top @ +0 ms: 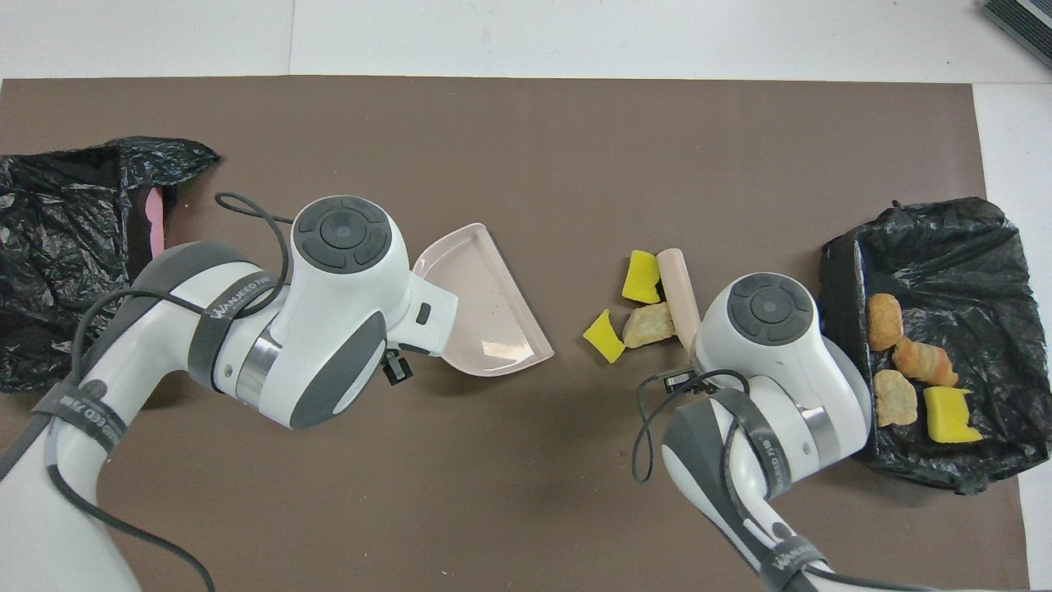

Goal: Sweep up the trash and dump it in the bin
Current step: 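Sweep the bread and sponges into the dustpan with the right gripper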

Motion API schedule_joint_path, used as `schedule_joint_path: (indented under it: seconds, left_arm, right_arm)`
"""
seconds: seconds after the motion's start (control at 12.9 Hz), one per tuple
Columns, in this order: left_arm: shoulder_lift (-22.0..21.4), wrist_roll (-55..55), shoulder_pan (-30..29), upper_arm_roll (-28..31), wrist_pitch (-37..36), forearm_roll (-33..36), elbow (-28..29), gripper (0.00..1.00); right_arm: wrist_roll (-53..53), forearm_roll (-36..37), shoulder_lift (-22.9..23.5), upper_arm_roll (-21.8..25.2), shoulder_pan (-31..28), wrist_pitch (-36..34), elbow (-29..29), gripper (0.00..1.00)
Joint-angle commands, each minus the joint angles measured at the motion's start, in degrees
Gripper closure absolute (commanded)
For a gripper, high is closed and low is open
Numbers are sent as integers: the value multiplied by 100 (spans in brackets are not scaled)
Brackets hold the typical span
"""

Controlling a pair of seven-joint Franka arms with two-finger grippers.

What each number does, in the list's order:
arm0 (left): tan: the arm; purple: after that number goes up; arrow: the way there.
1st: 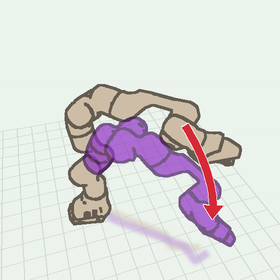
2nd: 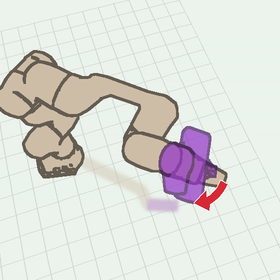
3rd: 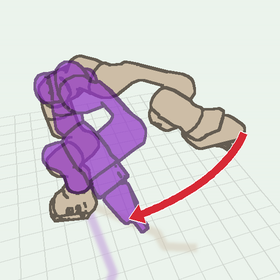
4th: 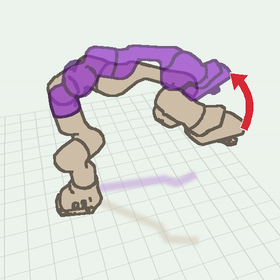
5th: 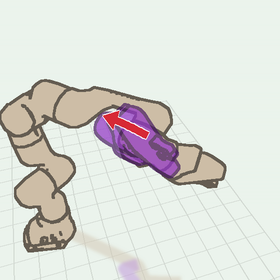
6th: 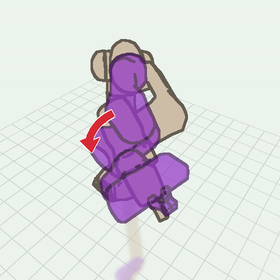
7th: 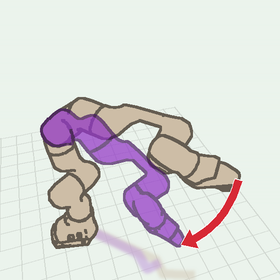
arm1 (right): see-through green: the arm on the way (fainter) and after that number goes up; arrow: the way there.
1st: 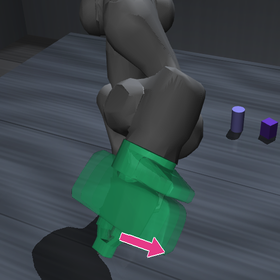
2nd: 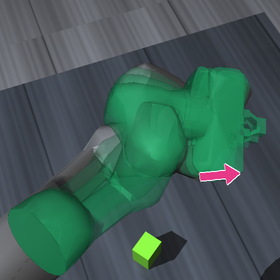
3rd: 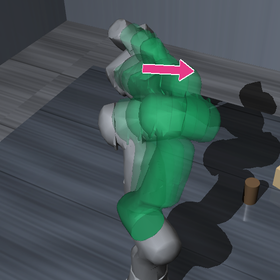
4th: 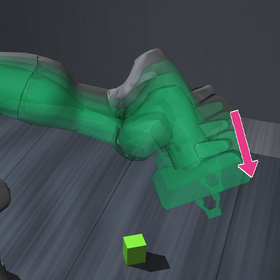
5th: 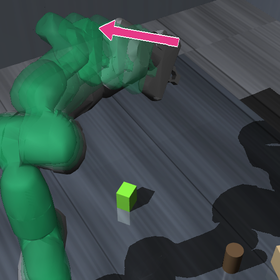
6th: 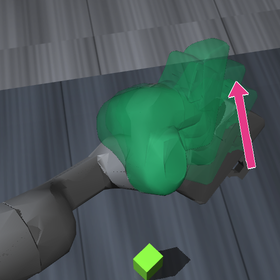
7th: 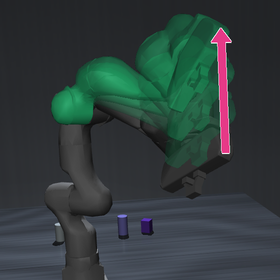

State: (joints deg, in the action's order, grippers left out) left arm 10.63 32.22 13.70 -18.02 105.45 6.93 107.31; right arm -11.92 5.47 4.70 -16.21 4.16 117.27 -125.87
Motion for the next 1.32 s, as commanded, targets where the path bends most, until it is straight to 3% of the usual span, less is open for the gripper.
schedule_joint_path:
  seconds: [0.0, 0.46, 0.93, 1.24]
  left_arm:
    - [-718, 56, -34, -368, 747, 423, 1183, 100]
    - [-790, 100, -42, -404, 1398, 441, 1783, 100]
    - [-755, 214, -122, -404, 1566, 424, 1802, 100]
    - [-702, 302, -166, -387, 1549, 555, 1661, 100]
  right_arm:
    - [-204, -484, 294, -49, 252, 94, 264, 100]
    - [-180, -1003, 470, -75, 411, 85, 520, 100]
    - [471, -3155, 409, -321, 806, 60, 651, 100]
    - [471, -3246, -309, -295, 395, -887, 835, 100]
